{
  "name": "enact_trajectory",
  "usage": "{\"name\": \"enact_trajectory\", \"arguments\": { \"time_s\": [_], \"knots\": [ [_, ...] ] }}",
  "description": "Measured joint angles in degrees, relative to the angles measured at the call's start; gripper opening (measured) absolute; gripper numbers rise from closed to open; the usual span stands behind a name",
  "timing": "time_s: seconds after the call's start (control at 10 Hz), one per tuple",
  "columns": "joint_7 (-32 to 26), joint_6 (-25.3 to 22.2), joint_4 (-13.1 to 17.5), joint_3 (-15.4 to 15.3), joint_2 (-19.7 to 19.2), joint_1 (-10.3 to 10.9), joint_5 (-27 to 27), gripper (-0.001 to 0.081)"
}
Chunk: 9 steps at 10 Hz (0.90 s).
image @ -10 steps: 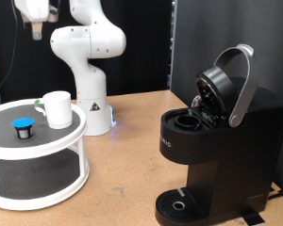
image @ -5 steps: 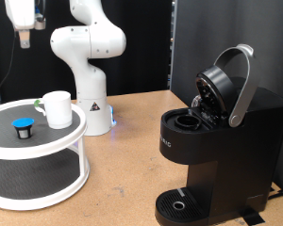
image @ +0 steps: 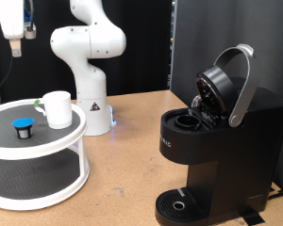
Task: Make a cup of coffee with the keurig machine
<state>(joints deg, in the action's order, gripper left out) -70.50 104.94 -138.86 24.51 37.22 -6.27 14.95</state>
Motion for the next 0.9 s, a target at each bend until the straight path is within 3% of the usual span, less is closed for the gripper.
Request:
{"name": "enact_trajectory", "arguments": {
  "time_s": [0.7,0.9],
  "knots": [
    [-0.6,1.2,0.2,0.5,-2.1,0.0,-0.8,0.0805],
    [-0.7,4.6,-1.3,0.5,-1.0,0.0,-0.9,0.0805]
  ]
}}
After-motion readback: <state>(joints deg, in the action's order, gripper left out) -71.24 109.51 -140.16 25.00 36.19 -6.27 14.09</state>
